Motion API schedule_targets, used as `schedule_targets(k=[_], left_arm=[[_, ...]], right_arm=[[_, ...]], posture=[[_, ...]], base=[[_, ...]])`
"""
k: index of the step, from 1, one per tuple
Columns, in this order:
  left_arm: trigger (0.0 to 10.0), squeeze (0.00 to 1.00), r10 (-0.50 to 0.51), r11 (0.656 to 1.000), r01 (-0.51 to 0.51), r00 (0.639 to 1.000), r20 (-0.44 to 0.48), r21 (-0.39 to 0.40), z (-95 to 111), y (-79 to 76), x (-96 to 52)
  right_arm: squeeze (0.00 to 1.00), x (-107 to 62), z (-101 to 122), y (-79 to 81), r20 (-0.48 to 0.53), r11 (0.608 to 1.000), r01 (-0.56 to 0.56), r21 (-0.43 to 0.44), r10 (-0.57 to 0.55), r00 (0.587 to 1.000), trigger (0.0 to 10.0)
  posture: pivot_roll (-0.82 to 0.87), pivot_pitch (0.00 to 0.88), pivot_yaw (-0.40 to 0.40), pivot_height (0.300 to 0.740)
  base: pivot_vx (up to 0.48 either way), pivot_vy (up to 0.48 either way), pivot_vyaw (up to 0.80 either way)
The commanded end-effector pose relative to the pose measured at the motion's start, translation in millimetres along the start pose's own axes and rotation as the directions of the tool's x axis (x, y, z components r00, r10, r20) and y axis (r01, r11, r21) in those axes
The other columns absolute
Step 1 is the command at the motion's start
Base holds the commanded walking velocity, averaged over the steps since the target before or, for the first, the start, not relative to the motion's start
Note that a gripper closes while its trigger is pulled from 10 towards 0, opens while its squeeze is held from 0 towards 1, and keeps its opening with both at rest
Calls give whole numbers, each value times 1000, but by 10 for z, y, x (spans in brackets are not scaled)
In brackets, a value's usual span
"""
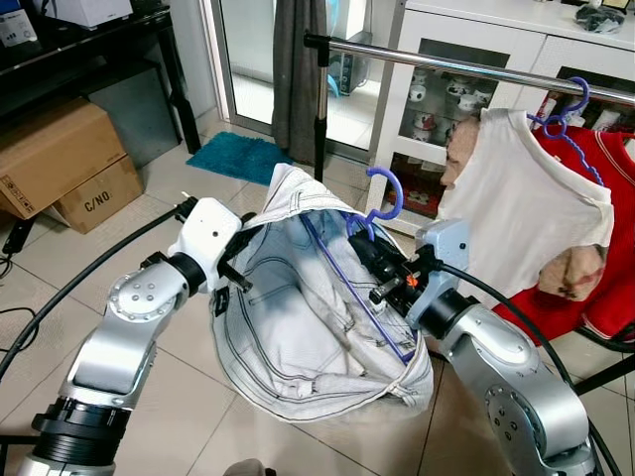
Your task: Hang hanger
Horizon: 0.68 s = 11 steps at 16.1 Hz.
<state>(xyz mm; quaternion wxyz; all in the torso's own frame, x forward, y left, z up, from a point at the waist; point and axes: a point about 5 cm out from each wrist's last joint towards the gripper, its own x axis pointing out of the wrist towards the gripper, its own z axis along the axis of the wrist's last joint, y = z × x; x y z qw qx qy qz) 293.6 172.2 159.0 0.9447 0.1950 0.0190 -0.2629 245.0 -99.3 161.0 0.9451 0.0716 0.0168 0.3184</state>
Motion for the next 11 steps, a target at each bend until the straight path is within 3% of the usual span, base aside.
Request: schedule_targets(k=[1,4,6,7,8,9,11], left_arm=[[0,0,21,1000,-21,998,53,1,148,118,5],[0,0,9,1000,-8,991,133,-4,397,225,55],[0,0,76,997,-73,981,180,-24,545,407,72],[0,0,153,987,-138,966,210,-81,669,636,41],[0,0,173,983,-154,961,216,-102,703,712,26],[0,0,239,968,-214,947,215,-133,746,912,-17],[0,0,356,934,-347,925,132,-87,670,1295,-121]], right_arm=[[0,0,124,-11,65,1000,-8,-25,10,998,0],[0,-22,47,-31,16,999,-9,-40,10,1000,0],[0,-40,20,-19,-10,998,-48,-39,48,999,0],[0,-106,-15,40,-59,984,-172,-47,169,984,0],[0,-135,-18,60,-66,976,-211,-46,208,976,0],[0,-191,10,84,-50,964,-266,-16,264,963,0],[0,-258,153,86,57,942,-325,88,321,945,0]], posture=[[-1,0,2,740],[1,0,2,740],[1,0,3,740],[0,0,3,740],[1,0,2,740],[1,0,3,740],[3,0,2,740]], base=[[0,0,0],[0,0,0],[0,0,0],[0,0,0],[0,0,0],[0,0,0],[0,0,0]])
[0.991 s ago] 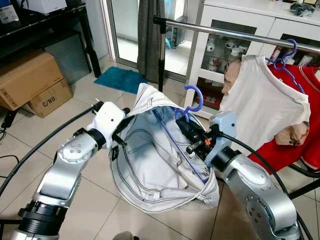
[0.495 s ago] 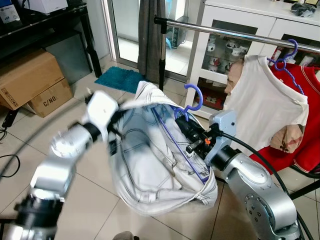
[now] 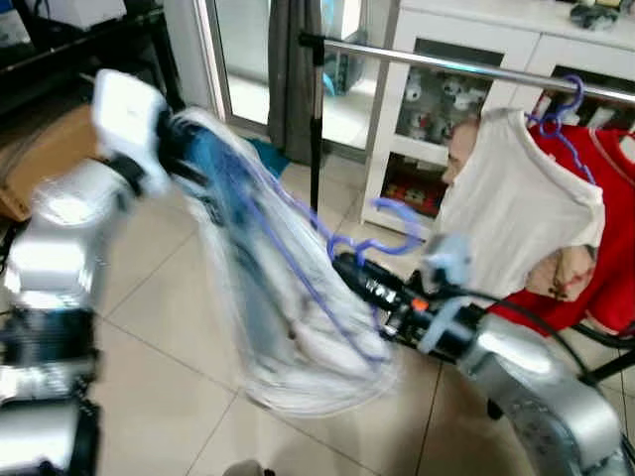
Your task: Hang hanger
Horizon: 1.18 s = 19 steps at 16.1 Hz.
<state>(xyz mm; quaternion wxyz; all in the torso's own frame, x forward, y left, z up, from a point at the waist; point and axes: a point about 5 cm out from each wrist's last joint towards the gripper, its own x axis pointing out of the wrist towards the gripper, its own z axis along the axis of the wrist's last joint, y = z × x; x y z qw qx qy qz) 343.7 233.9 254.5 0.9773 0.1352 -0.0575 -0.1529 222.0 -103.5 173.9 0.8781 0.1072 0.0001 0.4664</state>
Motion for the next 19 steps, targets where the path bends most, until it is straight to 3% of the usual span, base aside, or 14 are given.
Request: schedule_targets(k=[1,4,5,7,8,9,10,11,12,13,14,15,17,19], left_arm=[[0,0,137,990,-137,991,4,40,56,312,-58],[0,0,238,971,-237,966,-96,29,-170,578,-82],[0,0,170,985,-171,978,-118,5,-248,490,-47],[0,0,-94,992,84,989,-111,-90,-373,-61,12],[0,0,-191,976,179,978,-90,-125,-400,-370,1],[0,0,-227,966,215,971,-80,-142,-410,-499,-10],[0,0,-267,953,251,961,-76,-172,-465,-752,-72],[0,0,-246,950,226,967,-69,-214,-511,-867,-133],[0,0,-195,958,173,978,-76,-230,-530,-866,-159],[0,0,-30,979,6,993,-116,-202,-613,-772,-255],[9333,0,55,976,-88,984,-168,-198,-697,-733,-370],[10000,0,67,970,-115,973,-219,-214,-779,-768,-488],[10000,0,67,942,-150,961,-268,-300,-852,-933,-701],[10000,0,121,879,-217,963,-240,-425,-870,-1093,-871]], right_arm=[[0,-64,73,-10,46,998,-13,58,10,999,0],[0,-66,165,-12,167,987,-45,156,19,986,0],[0,-42,195,-65,195,985,8,174,-43,980,0],[0,52,227,-325,226,931,275,240,-329,917,0],[0,41,253,-462,258,869,399,292,-473,842,0],[0,27,265,-522,274,834,448,323,-536,799,0],[0,-65,282,-672,313,715,520,468,-684,659,0],[0,-169,236,-758,296,630,564,534,-764,573,0],[0,-206,198,-783,271,610,610,506,-783,559,0],[0,-251,53,-789,143,624,729,282,-779,611,10000],[0,-285,-49,-754,55,643,749,159,-764,643,10000],[0,-318,-117,-714,4,645,755,118,-761,649,10000],[0,-357,-141,-646,2,632,773,49,-774,633,10000],[0,-383,-107,-596,30,640,768,-20,-768,640,10000]], posture=[[3,0,2,740],[7,0,-4,740],[5,0,-2,740],[-1,0,5,740],[-3,0,4,740],[-3,0,4,740],[0,0,-2,740],[3,0,-6,740],[3,0,-6,740],[8,4,-14,740],[9,11,-19,740],[6,20,-28,740],[6,36,-47,740],[11,45,-44,740]], base=[[0,0,0],[0,0,0],[0,0,0],[0,0,0],[0,0,0],[0,0,0],[0,0,0],[0,0,0],[0,0,0],[0,0,0],[0,0,0],[0,0,0],[0,0,-800],[0,0,-800]])
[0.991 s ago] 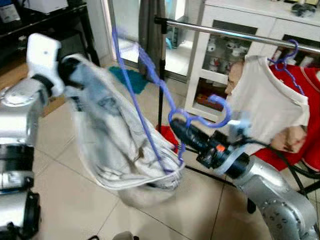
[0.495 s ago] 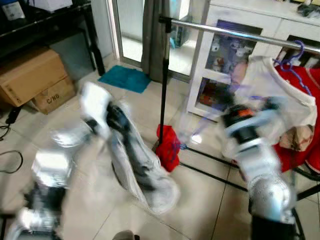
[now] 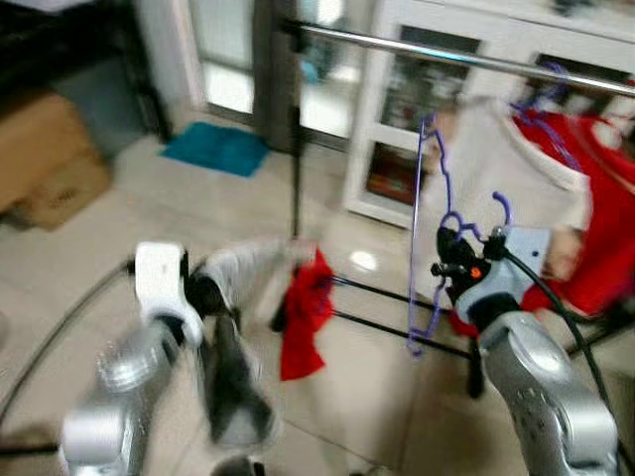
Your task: Hang hanger
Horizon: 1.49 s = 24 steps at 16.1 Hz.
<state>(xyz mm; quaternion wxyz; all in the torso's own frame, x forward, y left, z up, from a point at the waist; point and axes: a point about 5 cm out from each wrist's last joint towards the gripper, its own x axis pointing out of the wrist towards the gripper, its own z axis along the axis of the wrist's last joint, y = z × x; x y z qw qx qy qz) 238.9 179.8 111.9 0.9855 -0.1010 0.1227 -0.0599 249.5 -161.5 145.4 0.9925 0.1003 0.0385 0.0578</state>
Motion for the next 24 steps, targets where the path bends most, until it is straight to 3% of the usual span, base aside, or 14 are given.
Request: schedule_targets(k=[1,3,6,8,12,14,16,18,19,20,21,22,23,24], left_arm=[[10000,0,-21,996,31,994,110,-83,195,-58,-25],[10000,0,-8,999,13,996,92,-45,280,-61,-41],[10000,0,-35,994,37,999,17,-106,181,-76,-46],[10000,0,-89,989,79,993,79,127,408,-152,19],[10000,0,-106,979,86,990,98,187,417,-185,56],[10000,0,-153,958,139,988,34,249,328,-255,73],[10000,0,-139,964,119,988,70,237,320,-263,43],[10000,0,-180,959,166,983,44,229,260,-347,64],[10000,0,-149,969,132,987,68,208,319,-292,109],[10000,0,-94,970,75,993,73,229,351,-216,123],[10000,0,-67,974,48,995,77,223,296,-175,103],[10000,0,-87,965,76,996,33,252,263,-201,84],[10000,0,-101,972,82,992,75,221,329,-217,123],[10000,0,-13,966,-7,997,74,257,296,-130,176]], right_arm=[[0,-23,36,-61,21,999,41,-22,-41,999,10000],[0,1,109,-67,29,996,84,-21,-84,996,10000],[0,-90,50,-83,26,995,99,-17,-98,995,10000],[0,-81,68,-8,6,997,71,-5,-71,997,10000],[0,-65,27,-63,13,993,119,-13,-119,993,10000],[0,-101,26,-156,7,987,164,1,-164,986,10000],[0,-79,-47,0,-35,998,64,-26,-65,997,10000],[0,-102,-15,-70,-6,993,120,-11,-120,993,10000],[0,-74,14,-2,7,995,102,16,-102,995,10000],[0,-62,8,23,9,996,75,-54,-74,997,10000],[0,-65,-36,-48,8,996,71,-49,-71,997,10000],[0,-62,-42,-102,-5,987,147,-73,-147,989,10000],[0,-14,11,-10,-3,993,109,36,-109,994,10000],[0,-5,-47,-43,-13,989,114,-91,-116,993,10000]], posture=[[17,66,-51,740],[15,81,-62,740],[-10,93,-39,740],[-14,88,-33,740],[-23,63,-23,740],[-23,27,-23,740],[-15,59,-46,740],[-34,35,-16,740],[-27,66,-23,740],[-27,55,-30,740],[-18,36,-22,740],[-25,37,-25,740],[-25,61,-32,740],[-35,47,-23,740]], base=[[0,0,-800],[0,0,-800],[0,0,-800],[0,0,-800],[0,0,-800],[0,0,-800],[0,0,-800],[0,0,-800],[0,0,-800],[0,0,-800],[0,0,-800],[0,0,-800],[0,0,-800],[0,0,-800]])
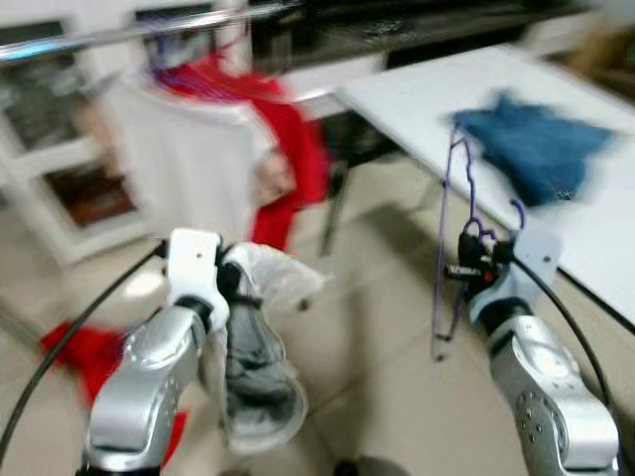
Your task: Hang hanger
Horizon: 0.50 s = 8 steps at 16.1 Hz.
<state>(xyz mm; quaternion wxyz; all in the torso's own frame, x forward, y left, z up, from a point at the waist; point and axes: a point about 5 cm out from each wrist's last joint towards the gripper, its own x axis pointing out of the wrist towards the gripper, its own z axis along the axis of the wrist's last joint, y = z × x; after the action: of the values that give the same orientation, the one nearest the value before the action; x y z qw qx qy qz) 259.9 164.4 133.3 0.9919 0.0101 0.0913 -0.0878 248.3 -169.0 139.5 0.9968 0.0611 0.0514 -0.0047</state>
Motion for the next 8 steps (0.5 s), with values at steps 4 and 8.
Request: schedule_targets(k=[4,8], left_arm=[[10000,0,-7,1000,6,999,39,10,47,-36,30],[10000,0,-75,997,75,997,30,10,40,-136,55]], right_arm=[[0,-43,78,28,33,999,-27,-37,28,999,10000],[0,-54,82,18,55,999,-4,42,2,998,10000]], posture=[[-62,66,-14,740],[-69,39,7,740]], base=[[0,0,-800],[0,0,-800]])
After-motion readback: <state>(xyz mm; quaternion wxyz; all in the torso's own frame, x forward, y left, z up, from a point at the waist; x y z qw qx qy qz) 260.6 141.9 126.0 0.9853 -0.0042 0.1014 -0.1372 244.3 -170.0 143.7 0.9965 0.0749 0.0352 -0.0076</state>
